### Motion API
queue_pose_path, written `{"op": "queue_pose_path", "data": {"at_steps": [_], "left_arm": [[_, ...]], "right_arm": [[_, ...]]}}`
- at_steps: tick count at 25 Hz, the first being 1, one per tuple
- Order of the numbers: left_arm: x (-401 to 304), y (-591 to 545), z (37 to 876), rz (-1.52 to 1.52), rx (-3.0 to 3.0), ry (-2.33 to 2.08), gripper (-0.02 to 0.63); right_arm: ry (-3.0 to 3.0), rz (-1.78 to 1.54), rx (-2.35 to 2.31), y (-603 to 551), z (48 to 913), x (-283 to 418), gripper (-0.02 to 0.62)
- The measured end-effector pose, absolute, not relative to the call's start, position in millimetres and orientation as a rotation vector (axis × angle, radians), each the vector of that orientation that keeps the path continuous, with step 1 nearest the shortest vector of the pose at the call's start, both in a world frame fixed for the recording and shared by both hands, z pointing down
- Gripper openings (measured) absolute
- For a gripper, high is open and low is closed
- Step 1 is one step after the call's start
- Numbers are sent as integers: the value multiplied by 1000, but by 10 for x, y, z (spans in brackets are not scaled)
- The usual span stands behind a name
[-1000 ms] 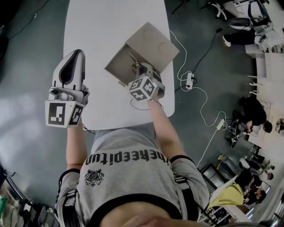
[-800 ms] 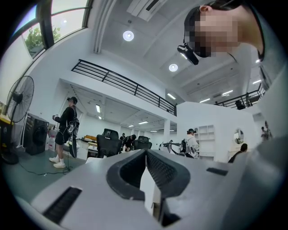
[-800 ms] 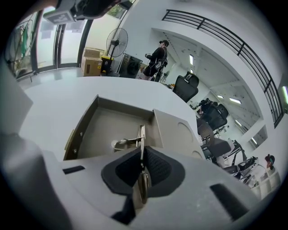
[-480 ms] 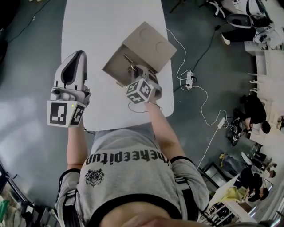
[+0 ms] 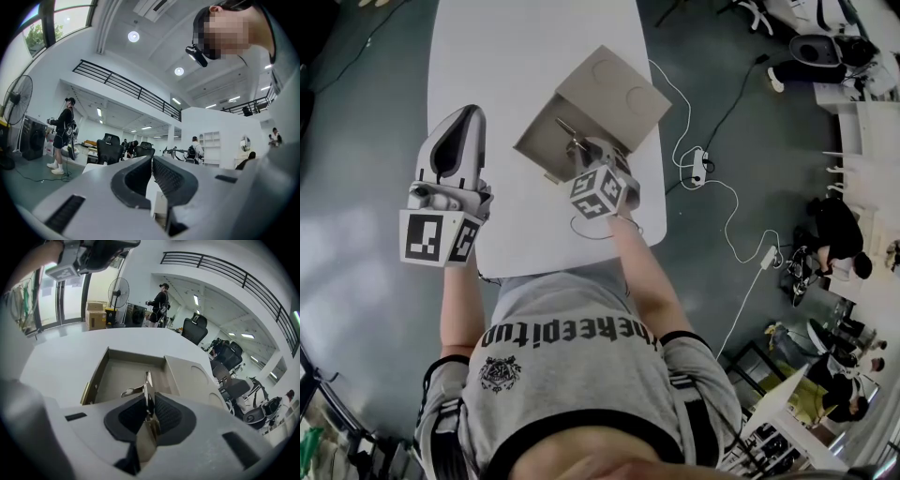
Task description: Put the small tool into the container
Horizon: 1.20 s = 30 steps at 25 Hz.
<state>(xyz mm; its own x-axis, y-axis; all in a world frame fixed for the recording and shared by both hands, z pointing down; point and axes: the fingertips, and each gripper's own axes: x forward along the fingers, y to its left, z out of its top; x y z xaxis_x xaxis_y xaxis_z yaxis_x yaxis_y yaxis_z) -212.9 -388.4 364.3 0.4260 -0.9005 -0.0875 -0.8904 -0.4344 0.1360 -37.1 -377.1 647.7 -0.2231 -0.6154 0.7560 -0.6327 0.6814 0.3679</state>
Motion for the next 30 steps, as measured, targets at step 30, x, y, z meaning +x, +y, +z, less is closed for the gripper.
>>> {"op": "queue_pose_path", "data": {"at_steps": [30], "left_arm": [[-1987, -3607, 3525, -263, 2605, -1624, 14]], "right_arm": [[-2053, 139, 816, -3001, 6434, -515, 118]]}}
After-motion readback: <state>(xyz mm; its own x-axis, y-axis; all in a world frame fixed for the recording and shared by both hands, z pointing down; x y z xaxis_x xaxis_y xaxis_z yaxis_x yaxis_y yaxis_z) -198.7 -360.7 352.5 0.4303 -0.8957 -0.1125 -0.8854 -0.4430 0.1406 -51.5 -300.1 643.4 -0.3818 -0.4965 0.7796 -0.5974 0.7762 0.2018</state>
